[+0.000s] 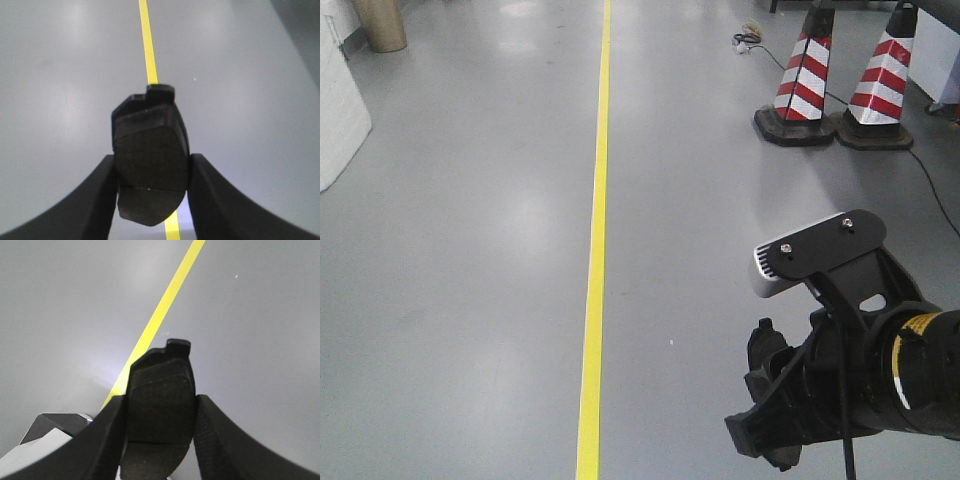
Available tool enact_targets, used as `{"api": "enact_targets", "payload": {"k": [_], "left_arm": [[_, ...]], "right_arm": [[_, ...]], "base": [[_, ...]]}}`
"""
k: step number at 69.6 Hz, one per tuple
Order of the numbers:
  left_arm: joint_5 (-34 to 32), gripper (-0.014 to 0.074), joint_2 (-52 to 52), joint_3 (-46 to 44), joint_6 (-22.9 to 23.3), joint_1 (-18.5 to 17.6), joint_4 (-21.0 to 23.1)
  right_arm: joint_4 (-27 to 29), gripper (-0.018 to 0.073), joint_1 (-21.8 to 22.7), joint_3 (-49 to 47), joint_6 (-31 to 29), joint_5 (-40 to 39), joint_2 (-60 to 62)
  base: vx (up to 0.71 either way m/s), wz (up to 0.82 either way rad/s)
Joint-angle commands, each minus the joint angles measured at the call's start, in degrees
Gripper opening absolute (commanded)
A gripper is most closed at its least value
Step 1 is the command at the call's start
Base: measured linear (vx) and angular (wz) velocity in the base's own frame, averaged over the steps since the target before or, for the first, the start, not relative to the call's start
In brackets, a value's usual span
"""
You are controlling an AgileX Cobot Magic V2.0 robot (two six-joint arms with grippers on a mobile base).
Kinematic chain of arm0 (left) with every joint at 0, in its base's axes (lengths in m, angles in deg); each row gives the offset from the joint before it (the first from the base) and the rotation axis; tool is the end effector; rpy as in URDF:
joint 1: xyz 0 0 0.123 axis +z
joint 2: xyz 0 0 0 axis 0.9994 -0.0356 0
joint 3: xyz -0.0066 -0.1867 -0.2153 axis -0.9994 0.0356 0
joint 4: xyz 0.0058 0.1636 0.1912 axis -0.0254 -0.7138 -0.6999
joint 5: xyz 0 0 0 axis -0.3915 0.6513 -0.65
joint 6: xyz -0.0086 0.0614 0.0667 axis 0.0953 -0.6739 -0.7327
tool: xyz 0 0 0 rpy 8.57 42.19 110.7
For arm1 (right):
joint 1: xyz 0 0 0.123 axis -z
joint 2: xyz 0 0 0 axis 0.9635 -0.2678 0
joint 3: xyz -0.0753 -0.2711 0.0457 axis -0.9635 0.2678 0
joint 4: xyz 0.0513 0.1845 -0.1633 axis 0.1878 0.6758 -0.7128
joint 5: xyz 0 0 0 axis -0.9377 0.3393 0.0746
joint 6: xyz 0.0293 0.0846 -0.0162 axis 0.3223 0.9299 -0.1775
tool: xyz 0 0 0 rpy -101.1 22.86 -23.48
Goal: Move and align brake pads A on conveyor
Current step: 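Drive past the red-and-white traffic cones toward the conveyor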
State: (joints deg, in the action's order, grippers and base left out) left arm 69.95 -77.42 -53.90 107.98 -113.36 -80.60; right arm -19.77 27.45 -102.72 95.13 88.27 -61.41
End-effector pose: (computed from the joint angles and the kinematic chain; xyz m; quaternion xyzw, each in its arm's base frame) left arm 0.0476 0.0006 0.3106 0.0038 0.9040 -0.0580 0.4236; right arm 0.1535 0.1395 0.3213 -0.2308 0.9247 0.0730 0.2938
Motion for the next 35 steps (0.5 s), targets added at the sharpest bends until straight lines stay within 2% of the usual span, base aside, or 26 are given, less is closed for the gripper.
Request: {"api": "enact_targets", "payload": {"k": [1,35], "left_arm": [[-4.59,-0.0006,-0.61,-1.44,0.02,-0.4,-1.29],[-4.64,-0.0006,-0.61,-1.44,0.02,-0.4,-1.29]], "right_arm": [[-1.51,-0.0011,0.08,-1.57,-0.05,-2.84,1.29],[-1.51,-0.0011,0.08,-1.57,-0.05,-2.84,1.29]], "base": [[0.74,-0.05],[0.75,-0.03]]}}
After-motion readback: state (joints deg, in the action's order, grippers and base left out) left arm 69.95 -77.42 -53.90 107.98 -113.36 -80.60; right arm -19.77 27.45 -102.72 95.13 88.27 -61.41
